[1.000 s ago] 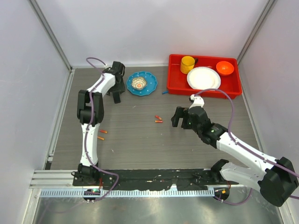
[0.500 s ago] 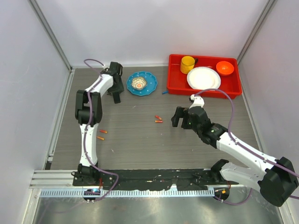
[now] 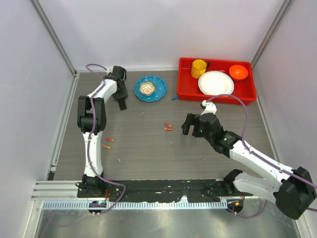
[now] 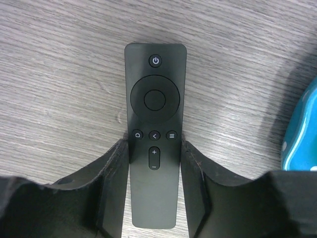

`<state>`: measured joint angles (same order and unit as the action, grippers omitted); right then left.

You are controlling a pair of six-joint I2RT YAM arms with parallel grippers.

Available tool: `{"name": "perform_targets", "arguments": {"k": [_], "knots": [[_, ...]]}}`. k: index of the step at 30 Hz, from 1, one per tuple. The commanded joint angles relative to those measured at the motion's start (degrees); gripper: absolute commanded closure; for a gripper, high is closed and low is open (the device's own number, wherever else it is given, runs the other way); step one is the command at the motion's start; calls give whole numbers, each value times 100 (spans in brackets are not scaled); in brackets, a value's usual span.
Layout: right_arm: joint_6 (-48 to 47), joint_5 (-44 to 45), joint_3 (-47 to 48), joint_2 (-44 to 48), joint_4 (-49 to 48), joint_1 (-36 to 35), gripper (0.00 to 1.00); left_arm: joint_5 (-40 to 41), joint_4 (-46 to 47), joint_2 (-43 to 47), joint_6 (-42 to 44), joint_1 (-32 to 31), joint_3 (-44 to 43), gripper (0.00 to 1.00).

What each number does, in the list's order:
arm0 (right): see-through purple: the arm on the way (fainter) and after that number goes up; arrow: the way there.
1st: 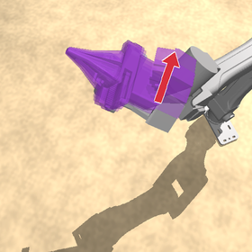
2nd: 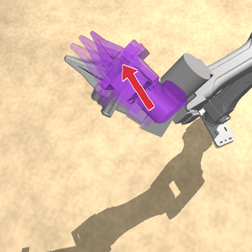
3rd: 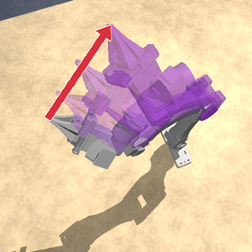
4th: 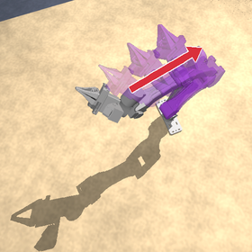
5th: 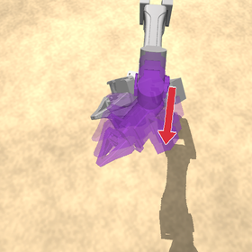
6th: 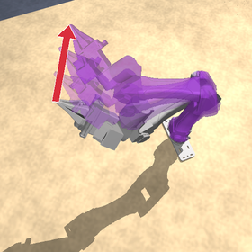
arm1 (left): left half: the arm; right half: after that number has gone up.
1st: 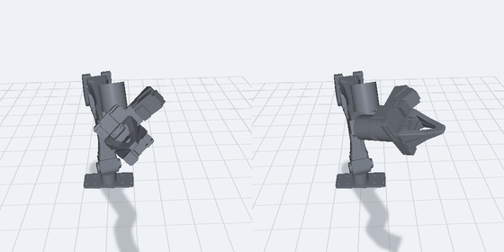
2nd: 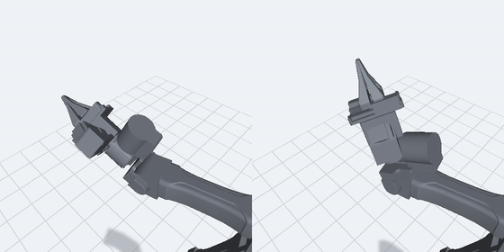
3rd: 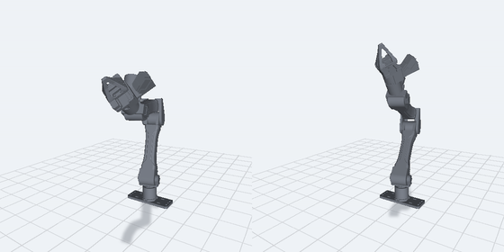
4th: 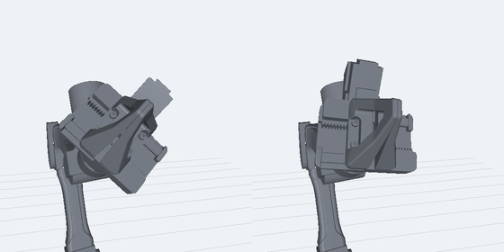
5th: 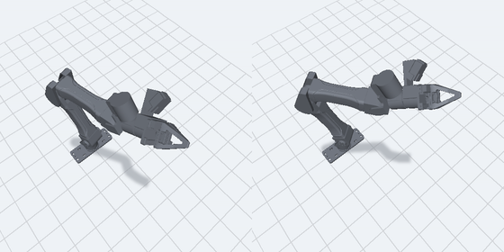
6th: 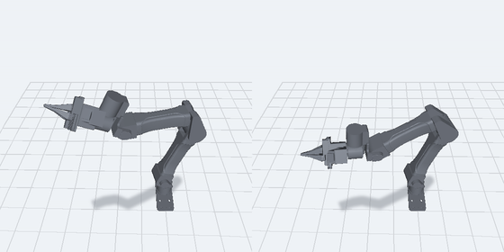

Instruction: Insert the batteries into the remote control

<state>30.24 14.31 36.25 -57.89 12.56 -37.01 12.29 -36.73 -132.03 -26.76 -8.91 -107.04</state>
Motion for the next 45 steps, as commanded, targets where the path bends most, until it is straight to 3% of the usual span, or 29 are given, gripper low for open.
{"name": "perform_targets", "arguments": {"k": [1, 6, 11, 14, 15, 18, 21, 24, 33, 41, 45], "knots": [[87, 72, 119, 76, 1, -8, 3, -412, -282, -184, -83, 29, 131, 66], [79, 29, 224, 94, 27, -7, 3, -1105, 191, 658, -354, 29, 683, 70], [52, 11, 462, 32, 98, -7, 3, -1844, 1044, 2273, -856, -41, 1571, 79], [79, 46, 523, 49, 63, -8, 3, -2291, 1658, 3284, -1163, -120, 2431, 83], [148, 63, 523, 76, 28, -8, 4, -2806, 1930, 3576, -1295, -129, 3026, 84], [498, 90, 471, 155, -191, -7, 5, -3565, 3884, 4587, -1998, -138, 4422, 85], [641, -322, 225, 400, -727, 1, 5, -4199, 5459, 5403, -2832, -173, 5715, 100], [781, -1042, 5, 585, -1229, 19, 1, -4428, 7014, 6063, -3492, -322, 6832, 100], [1651, -3493, -618, 507, -3003, 19, 0, -4377, 10365, 7138, -4415, -832, 8531, 100], [2556, -3900, -1445, 550, -4646, 10, 0, -4279, 12416, 6683, -5303, -841, 9289, 100], [2680, -3752, -1428, 673, -4728, -69, 0, -4270, 12533, 6760, -5331, -955, 9307, 100]]}}
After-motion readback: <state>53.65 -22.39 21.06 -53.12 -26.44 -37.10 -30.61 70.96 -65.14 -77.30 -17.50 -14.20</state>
